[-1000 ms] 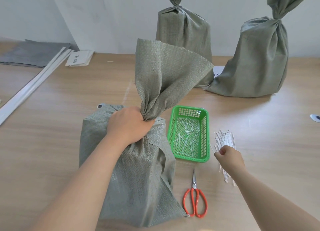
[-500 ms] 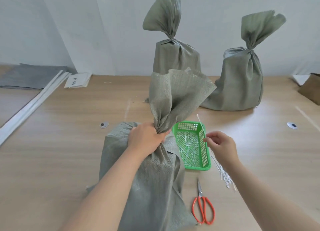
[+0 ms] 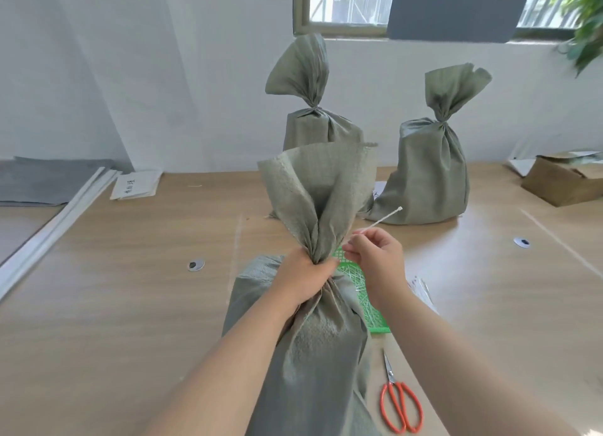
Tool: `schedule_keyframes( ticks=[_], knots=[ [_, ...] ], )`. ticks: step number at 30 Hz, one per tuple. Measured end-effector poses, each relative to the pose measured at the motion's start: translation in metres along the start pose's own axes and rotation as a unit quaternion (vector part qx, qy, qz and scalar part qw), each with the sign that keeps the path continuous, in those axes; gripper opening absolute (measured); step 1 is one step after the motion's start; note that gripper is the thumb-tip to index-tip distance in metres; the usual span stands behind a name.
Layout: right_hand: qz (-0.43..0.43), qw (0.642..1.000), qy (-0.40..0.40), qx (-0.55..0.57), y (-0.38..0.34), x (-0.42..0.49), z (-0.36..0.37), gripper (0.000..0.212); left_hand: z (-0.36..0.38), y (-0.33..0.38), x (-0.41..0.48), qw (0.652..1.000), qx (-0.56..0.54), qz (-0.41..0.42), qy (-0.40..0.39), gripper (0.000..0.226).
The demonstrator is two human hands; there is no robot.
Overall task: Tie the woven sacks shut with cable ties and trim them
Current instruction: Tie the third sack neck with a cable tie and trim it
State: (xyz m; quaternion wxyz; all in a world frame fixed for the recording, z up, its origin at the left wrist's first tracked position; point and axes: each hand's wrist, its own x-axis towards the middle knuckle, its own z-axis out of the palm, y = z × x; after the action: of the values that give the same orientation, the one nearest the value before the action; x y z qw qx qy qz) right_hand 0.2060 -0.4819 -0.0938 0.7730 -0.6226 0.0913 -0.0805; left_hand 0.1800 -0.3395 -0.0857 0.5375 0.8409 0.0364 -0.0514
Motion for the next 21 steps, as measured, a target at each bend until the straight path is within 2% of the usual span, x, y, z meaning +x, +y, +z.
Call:
schedule_keyframes(
  ticks=[2,4,6,9,12,16,21],
  knots=[
    [-0.001,1.000,0.004,0.003,0.003,-0.009,0.010,0.015,0.001,0.000,-0.002,0.999,-0.033,0.028,0.002,0.024],
    [0.002,1.000,0.010,0.006,0.007,-0.018,0.015,0.014,0.000,-0.003,0.000,0.993,-0.078,0.072,0.042,0.027],
    [0.015,1.000,0.007,0.008,0.010,-0.026,0.017,0.013,-0.003,-0.004,-0.002,0.990,-0.091,0.090,0.052,0.013],
    [0.052,0.999,-0.010,0.012,0.010,-0.033,0.019,0.019,-0.007,-0.003,-0.008,0.996,-0.059,0.065,0.030,0.011],
    [0.088,0.994,-0.057,0.031,0.007,-0.038,0.021,0.025,-0.012,-0.001,-0.013,0.998,-0.023,0.041,0.045,0.015],
    [0.132,0.980,-0.138,0.048,0.000,-0.039,0.017,0.014,-0.017,0.005,-0.021,0.997,0.010,0.032,0.074,0.012],
    [0.085,0.986,-0.135,0.041,-0.011,-0.029,0.004,0.010,-0.026,0.009,-0.029,0.993,0.058,0.023,0.099,0.021]
  ],
)
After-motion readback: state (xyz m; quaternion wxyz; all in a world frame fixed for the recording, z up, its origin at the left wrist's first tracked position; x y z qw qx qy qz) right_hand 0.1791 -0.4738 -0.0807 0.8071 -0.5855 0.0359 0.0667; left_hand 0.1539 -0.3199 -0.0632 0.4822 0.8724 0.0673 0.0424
